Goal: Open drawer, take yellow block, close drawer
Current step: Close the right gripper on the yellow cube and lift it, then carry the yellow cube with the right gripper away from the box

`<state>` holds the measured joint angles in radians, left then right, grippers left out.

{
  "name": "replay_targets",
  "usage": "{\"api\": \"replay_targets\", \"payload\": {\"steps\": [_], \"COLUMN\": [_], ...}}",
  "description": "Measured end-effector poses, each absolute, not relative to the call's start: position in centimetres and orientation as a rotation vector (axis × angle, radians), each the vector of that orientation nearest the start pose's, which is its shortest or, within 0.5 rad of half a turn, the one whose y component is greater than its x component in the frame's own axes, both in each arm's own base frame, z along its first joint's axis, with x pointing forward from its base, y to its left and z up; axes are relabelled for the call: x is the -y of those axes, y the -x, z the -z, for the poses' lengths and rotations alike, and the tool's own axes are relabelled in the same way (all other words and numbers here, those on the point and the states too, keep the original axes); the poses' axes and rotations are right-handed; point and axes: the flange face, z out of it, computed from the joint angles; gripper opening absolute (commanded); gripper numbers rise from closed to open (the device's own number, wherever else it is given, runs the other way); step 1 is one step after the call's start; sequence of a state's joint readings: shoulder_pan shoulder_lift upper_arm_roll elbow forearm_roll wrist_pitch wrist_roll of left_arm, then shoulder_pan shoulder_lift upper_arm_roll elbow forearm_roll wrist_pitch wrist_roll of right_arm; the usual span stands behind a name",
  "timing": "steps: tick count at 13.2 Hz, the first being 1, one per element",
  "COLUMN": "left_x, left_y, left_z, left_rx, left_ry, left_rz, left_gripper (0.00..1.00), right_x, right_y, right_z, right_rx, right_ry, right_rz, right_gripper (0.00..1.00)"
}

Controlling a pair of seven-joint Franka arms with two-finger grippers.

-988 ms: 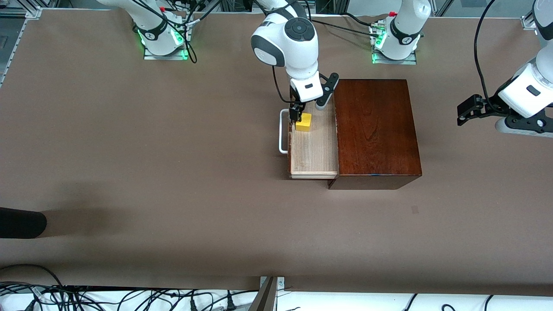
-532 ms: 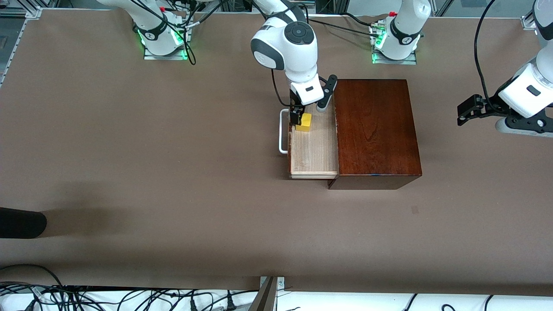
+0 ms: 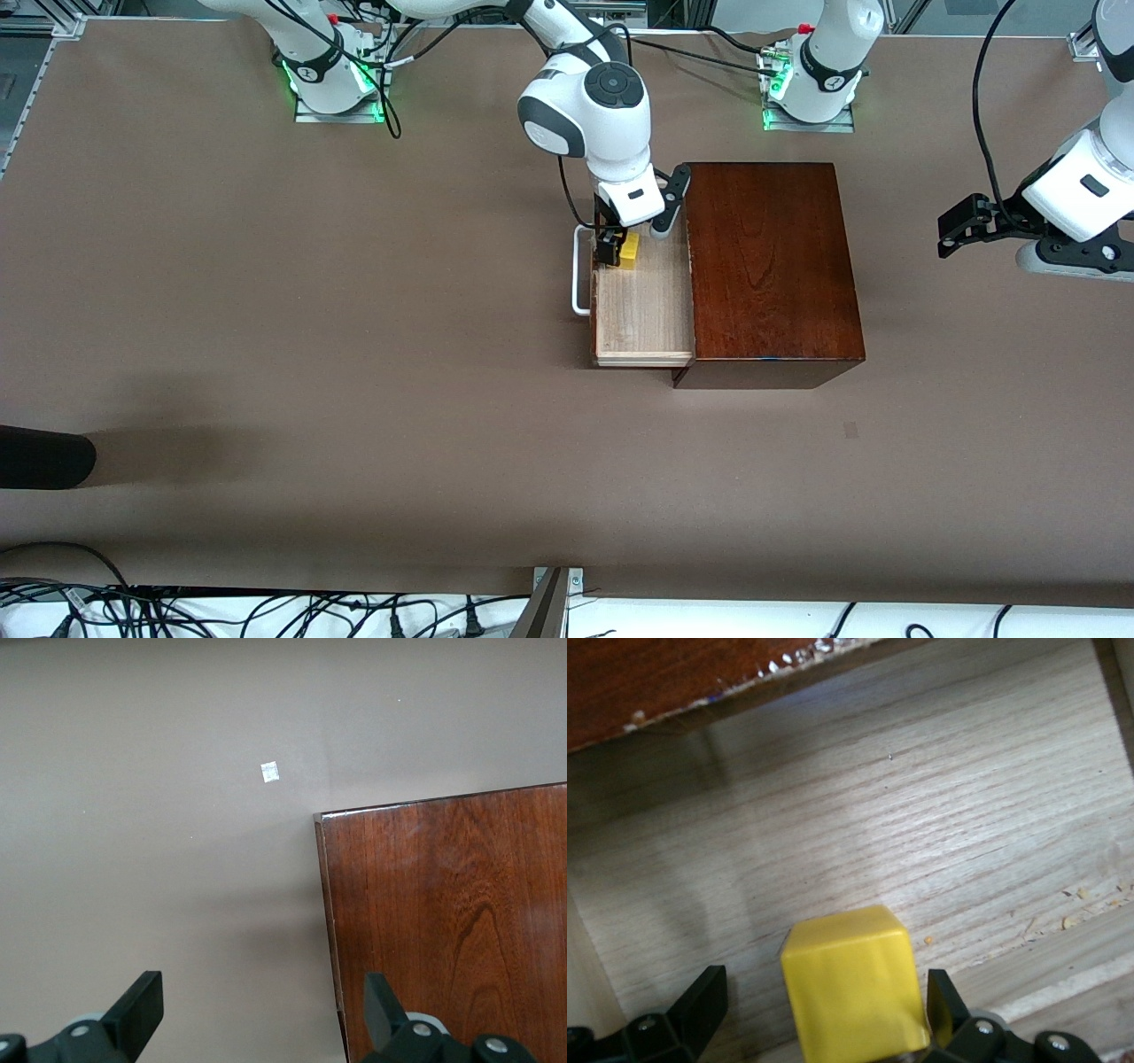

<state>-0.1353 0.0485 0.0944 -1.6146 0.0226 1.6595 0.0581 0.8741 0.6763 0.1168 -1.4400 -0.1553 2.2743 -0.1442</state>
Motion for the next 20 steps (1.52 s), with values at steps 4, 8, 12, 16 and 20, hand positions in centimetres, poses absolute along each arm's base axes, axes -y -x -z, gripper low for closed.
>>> {"api": "replay_targets", "payload": {"steps": [4, 8, 12, 16, 20], "left_x": [2.2, 2.2, 2.2, 2.1, 2.1], "left_y": [-57.5, -57.5, -57.6, -57.6, -57.6], "left_z": [-58.4, -58.5, -59.0, -59.0, -59.0], "left_rx": [-0.157, -0.157, -0.155, -0.154, -0.154], "left_ry": [3.111, 3.111, 3.111, 3.111, 3.111], "left_rz": [-0.005, -0.004, 0.014, 0.015, 0.014], "left_gripper": [1.0, 1.0, 1.0, 1.0, 1.0], "right_x": [-60.4, -60.5, -60.8, -60.0, -54.0], "right_y": [-42.6, -43.0, -43.9, -45.2, -50.6], "right_z": [-30.2, -30.8, -34.5, -38.7, -44.2], "right_rx": [1.774, 1.769, 1.768, 1.688, 1.519], "right_ry": [2.556, 2.556, 2.599, 2.645, 2.733], "right_rz": [0.293, 0.307, 0.242, 0.139, 0.115], "right_gripper": [0.0, 0.0, 0.0, 0.0, 0.0]}}
